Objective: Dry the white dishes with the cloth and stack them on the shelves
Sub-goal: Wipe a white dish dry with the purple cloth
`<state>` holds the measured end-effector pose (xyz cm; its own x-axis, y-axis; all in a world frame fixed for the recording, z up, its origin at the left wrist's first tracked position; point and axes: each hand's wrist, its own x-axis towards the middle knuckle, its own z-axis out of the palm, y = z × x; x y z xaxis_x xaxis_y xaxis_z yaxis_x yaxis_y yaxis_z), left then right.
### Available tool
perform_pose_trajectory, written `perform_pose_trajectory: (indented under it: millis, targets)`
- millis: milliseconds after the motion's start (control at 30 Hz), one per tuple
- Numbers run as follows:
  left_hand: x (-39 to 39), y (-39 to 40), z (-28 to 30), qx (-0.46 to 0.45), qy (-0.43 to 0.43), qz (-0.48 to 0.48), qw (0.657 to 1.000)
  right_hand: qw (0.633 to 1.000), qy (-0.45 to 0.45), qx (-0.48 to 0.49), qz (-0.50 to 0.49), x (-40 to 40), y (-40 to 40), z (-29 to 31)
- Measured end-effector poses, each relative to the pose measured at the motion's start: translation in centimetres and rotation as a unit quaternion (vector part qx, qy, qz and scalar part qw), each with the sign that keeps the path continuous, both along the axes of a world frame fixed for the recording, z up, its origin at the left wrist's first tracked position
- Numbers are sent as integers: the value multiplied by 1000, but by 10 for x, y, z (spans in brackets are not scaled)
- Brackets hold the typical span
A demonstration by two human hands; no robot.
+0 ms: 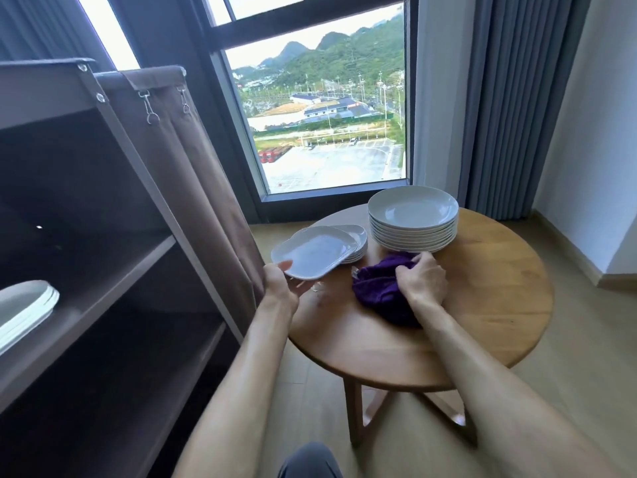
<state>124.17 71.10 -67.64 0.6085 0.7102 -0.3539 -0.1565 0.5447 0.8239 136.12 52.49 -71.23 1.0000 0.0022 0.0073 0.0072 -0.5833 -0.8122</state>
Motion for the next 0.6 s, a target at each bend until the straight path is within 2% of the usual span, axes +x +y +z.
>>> perform_pose_trajectory:
  millis: [133,333,433,500,600]
  targets:
    - [-7,-25,-11,-40,-38,31,998,988,7,149,-46,-9,1,15]
    - [-8,-48,-20,-64,-46,75,994,965,-59,256,-26,-16,11,78]
    - [-6,-60,-22,-83,-68,66,992,958,-125,252,56,-26,21,105]
    - [-3,-68,-18,-87,-83,60,991,952,-152,208,163,-39,28,114]
    - [3,-75,-14,-60,-94,61,992,928,-77,174,319,-57,30,104]
